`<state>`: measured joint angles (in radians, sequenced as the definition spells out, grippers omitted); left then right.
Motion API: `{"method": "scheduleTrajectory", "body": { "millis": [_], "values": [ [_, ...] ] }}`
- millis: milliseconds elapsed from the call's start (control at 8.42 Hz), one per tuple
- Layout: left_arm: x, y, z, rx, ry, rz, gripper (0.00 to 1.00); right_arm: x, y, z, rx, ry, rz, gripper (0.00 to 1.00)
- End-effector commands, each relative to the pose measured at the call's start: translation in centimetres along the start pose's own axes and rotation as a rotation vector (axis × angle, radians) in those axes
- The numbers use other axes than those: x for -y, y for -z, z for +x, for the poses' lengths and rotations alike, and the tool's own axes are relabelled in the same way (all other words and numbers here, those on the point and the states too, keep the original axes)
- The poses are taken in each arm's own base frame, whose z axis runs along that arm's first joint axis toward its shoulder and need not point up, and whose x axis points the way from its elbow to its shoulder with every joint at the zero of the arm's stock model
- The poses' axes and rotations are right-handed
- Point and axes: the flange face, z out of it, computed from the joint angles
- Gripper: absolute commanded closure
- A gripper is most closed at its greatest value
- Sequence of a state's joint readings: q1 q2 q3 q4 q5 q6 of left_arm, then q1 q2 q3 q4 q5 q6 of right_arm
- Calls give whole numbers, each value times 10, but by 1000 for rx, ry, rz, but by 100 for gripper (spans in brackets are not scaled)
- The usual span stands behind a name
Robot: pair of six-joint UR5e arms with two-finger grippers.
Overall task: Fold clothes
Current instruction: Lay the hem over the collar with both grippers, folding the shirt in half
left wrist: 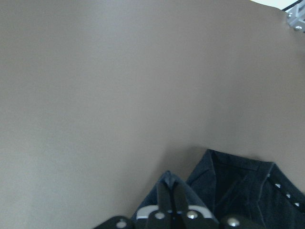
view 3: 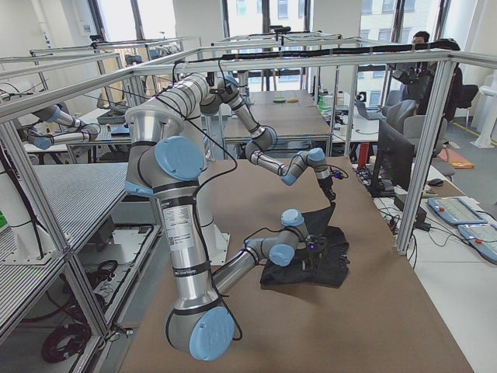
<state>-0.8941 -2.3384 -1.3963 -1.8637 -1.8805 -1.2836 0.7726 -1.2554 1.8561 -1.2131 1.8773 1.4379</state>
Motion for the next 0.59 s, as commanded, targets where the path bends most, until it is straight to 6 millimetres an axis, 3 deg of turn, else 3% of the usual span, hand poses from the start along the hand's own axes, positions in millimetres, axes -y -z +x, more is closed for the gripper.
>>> {"method": "scheduleTrajectory", "body": {
  "millis": [0, 237, 356, 475],
  "values": [
    [-6, -56, -10, 72, -18, 40, 100, 8, -37, 15, -66, 16, -3, 100],
    [-6, -69, -19, 81, -73, 36, 100, 6, -42, 22, -80, 74, -11, 100],
    [-4, -70, -22, 66, -111, 41, 95, 6, -42, 22, -80, 79, -11, 74],
    [1, -62, -20, 18, -204, 60, 26, 8, -35, 16, -65, 83, -5, 24]
  ]
}}
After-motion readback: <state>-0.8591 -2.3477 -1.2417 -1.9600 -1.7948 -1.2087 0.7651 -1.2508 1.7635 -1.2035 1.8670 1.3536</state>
